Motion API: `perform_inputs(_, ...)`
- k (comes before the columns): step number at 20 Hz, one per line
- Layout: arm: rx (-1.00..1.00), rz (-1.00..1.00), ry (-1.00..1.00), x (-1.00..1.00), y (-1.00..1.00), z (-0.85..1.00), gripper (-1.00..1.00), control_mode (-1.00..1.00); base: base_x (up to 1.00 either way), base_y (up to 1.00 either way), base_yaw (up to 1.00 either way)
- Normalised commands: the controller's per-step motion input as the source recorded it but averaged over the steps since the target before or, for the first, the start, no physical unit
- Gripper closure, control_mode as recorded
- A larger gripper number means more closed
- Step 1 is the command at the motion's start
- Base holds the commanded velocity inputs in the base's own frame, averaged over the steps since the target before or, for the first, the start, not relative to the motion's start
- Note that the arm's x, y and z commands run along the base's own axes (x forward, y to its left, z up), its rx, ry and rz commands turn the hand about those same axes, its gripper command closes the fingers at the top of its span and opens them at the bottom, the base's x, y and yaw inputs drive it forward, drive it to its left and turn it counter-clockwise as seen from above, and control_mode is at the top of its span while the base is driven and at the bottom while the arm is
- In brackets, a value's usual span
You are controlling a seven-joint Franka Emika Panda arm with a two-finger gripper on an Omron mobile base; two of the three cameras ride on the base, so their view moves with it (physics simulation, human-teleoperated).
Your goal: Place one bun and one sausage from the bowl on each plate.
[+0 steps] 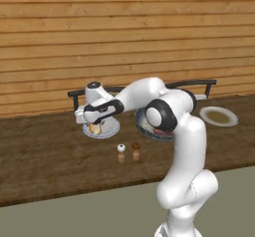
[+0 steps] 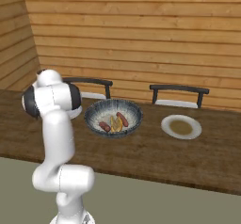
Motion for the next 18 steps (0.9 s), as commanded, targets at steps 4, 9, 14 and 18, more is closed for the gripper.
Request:
perform_inputs(4,0.00,0.00,0.00,0.18,0.07,-0.20,1.00,-1.00,0.00,0.00,0.00)
perform_inputs(9,0.00,0.00,0.00,0.22,0.03,-0.16,1.00,-1.00,0.00,0.00,0.00)
perform_inputs(14,0.00,0.00,0.00,0.30,0.00,-0.12,1.00,-1.00,0.00,0.00,0.00)
perform_inputs(18,0.00,0.00,0.00,0.00,0.00,0.00,1.00,-1.00,0.00,0.00,0.00)
